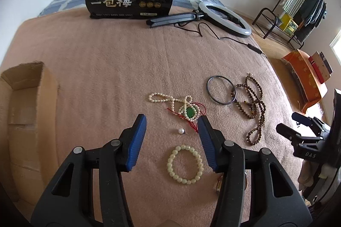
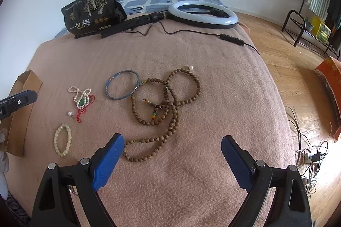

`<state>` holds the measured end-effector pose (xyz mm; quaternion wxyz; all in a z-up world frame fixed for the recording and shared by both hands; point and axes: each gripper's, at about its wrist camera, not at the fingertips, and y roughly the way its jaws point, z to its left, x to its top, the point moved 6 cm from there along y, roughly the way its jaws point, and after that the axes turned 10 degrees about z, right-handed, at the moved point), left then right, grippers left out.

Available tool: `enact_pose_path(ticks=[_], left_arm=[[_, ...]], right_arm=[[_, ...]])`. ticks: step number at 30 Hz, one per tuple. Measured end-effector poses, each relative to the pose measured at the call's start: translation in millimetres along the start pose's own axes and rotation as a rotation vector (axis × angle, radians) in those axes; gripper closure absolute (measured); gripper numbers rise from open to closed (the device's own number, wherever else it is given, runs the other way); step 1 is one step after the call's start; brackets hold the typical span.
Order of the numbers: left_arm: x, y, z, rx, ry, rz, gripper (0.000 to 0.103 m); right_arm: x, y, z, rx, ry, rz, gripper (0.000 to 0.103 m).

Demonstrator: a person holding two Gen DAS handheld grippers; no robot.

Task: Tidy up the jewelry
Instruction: 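Grasp the white pearl necklace with the left tool while the right tool grasps the brown bead strand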

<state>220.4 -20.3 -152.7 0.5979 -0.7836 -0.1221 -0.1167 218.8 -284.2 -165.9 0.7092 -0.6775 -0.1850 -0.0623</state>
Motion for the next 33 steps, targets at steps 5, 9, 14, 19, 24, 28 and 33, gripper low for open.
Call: enact_pose_path(ticks=[5, 9, 14, 19, 24, 28, 33], left_arm=[[16, 33, -1, -0.009, -0.021, 0.061, 0.06], [26, 53, -1, 0.017, 0.003, 0.09, 0.062], [30, 77, 8, -0.012, -0.049, 0.167, 0.069], [31, 83, 11, -0.011, -0.051, 0.193, 0.073], [32, 90, 7, 0.021, -0.029, 0.194, 0.075], [32, 95, 4, 0.089, 0.016, 0.168, 0.087], [38, 96, 14, 0.078, -0.026, 0.133, 0.098]], right_arm=[[6, 11, 12, -0.031, -0.061, 0.008, 0.009], [13, 22, 9, -0.018, -0.042, 0.029, 0.009], [21, 31, -5, 0.019, 0.025, 0.055, 0.013], [28, 35, -15, 0.025, 0.056, 0.054, 0.013], [30, 43, -16, 0.039, 0.067, 0.072, 0.016], [30, 50, -17, 0.067, 0.088, 0.09, 0.016], [34, 64, -21, 0.089, 0.125, 0.116, 0.016]])
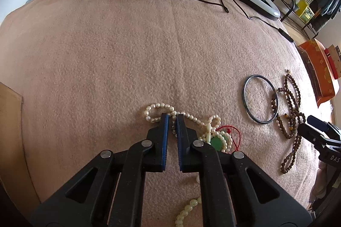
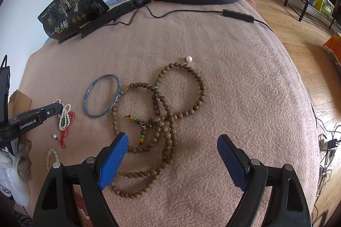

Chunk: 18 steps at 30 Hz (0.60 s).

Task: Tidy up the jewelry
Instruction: 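Grasp the white pearl necklace with the left tool while the right tool grasps the brown bead strand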

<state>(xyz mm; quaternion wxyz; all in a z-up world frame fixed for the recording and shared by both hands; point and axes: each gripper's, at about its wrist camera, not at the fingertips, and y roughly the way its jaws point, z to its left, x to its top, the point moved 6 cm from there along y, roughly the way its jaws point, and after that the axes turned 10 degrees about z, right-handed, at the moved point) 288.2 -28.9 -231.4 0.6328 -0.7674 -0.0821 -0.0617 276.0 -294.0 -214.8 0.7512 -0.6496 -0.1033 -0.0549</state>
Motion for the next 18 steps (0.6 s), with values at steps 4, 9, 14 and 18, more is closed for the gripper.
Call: enact_pose_path(ticks=[4, 9, 14, 18], left_arm=[[1, -2, 4, -0.004, -0.004, -0.015, 0.1], [2, -3, 4, -0.001, -0.003, -0.029, 0.101], [2, -7, 4, -0.007, -0.01, -0.043, 0.101], [2, -14, 6, -0.032, -0.023, -0.049, 0.101]], right_arm=[[5, 12, 1, 0.002, 0.002, 0.017, 0.016], [12, 25, 13, -0.045, -0.05, 0.023, 0.012], [11, 25, 18, -0.099, -0.104, 0.015, 0.036], [9, 19, 23, -0.094, -0.137, 0.011, 0.076]])
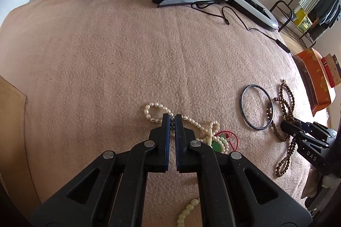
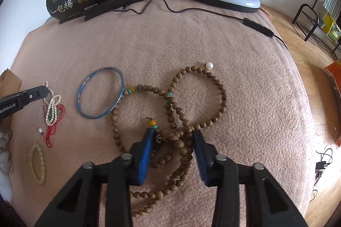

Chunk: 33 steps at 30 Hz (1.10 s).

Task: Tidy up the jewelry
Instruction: 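Grasp the white pearl necklace with the left tool while the right tool grasps the brown bead strand, then carry the pearl necklace with the left tool while the right tool carries the bead strand to the box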

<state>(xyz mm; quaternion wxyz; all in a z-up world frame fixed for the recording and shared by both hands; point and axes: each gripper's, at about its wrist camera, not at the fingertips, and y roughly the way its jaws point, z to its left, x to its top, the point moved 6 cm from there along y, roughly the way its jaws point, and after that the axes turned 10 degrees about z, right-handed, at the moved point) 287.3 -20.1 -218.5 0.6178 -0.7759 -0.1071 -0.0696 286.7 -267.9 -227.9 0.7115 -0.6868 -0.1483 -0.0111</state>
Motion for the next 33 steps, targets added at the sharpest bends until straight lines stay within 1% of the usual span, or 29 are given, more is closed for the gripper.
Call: enact_pose_path(ticks=[2, 7, 12, 18, 21, 29, 33], left_arm=[[0, -6, 0, -0.006, 0.002, -0.012, 0.101], [-1, -23, -2, -0.01, 0.011, -0.041, 0.101], [0, -44, -5, -0.033, 0.013, -0.08, 0.101], [-4, -80, -10, -0.051, 0.035, -0.145, 0.101], [-9, -98, -11, -0.073, 0.037, -0.172, 0.101], [-18, -142, -8, -0.097, 0.047, -0.241, 0.101], [-22, -162, -5, -0.102, 0.05, -0.27, 0.101]], right_arm=[[-1, -3, 1, 0.012, -0.002, -0.002, 0.084], [-3, -13, 2, 0.066, 0.01, -0.02, 0.086], [-4, -38, 7, 0.075, -0.006, -0.075, 0.086], [-6, -71, 20, 0.081, -0.041, -0.14, 0.086], [-6, -87, 27, 0.087, -0.053, -0.171, 0.086], [-7, -129, 41, 0.099, -0.062, -0.259, 0.086], [-8, -146, 49, 0.114, -0.066, -0.288, 0.086]])
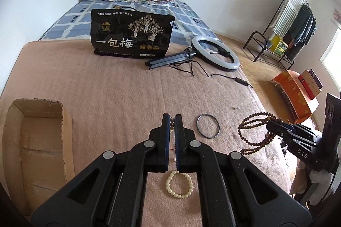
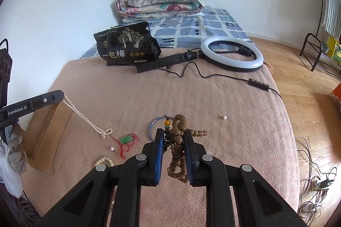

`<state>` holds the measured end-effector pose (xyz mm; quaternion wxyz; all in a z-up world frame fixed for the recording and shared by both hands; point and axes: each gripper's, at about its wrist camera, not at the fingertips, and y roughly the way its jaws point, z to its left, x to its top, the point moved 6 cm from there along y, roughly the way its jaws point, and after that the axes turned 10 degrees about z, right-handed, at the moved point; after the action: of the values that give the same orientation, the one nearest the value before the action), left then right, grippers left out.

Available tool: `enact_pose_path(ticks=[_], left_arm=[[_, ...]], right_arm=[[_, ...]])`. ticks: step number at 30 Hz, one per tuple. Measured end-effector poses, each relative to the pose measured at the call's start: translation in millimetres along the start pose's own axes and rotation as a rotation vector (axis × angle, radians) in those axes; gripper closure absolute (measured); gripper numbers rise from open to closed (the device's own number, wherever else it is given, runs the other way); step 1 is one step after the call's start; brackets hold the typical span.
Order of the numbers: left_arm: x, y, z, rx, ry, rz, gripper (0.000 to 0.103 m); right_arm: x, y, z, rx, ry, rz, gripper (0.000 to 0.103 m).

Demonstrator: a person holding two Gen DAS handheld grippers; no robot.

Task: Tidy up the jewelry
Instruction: 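Carry the pearl necklace with the left tool while the right tool carries the bead strand to the box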

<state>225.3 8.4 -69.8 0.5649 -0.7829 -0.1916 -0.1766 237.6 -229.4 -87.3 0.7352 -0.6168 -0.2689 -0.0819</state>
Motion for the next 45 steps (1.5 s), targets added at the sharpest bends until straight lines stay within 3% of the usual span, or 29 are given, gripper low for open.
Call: enact_pose_path(ticks=[14, 26, 45], left_arm=[[3, -73, 6, -0.017, 0.005, -0.106, 0.101], [-4, -147, 38, -0.005, -0.016, -0.211, 0.101], [-50, -190, 129, 0.091, -0.107, -0.221, 0.101]], right_arm=[[7, -44, 52, 0.054, -0.069, -0.055, 0.086], [25, -71, 126, 0.138, -0.173, -0.1, 0.086], [28, -43, 276, 0.289, -0.356, -0.074, 0.086]])
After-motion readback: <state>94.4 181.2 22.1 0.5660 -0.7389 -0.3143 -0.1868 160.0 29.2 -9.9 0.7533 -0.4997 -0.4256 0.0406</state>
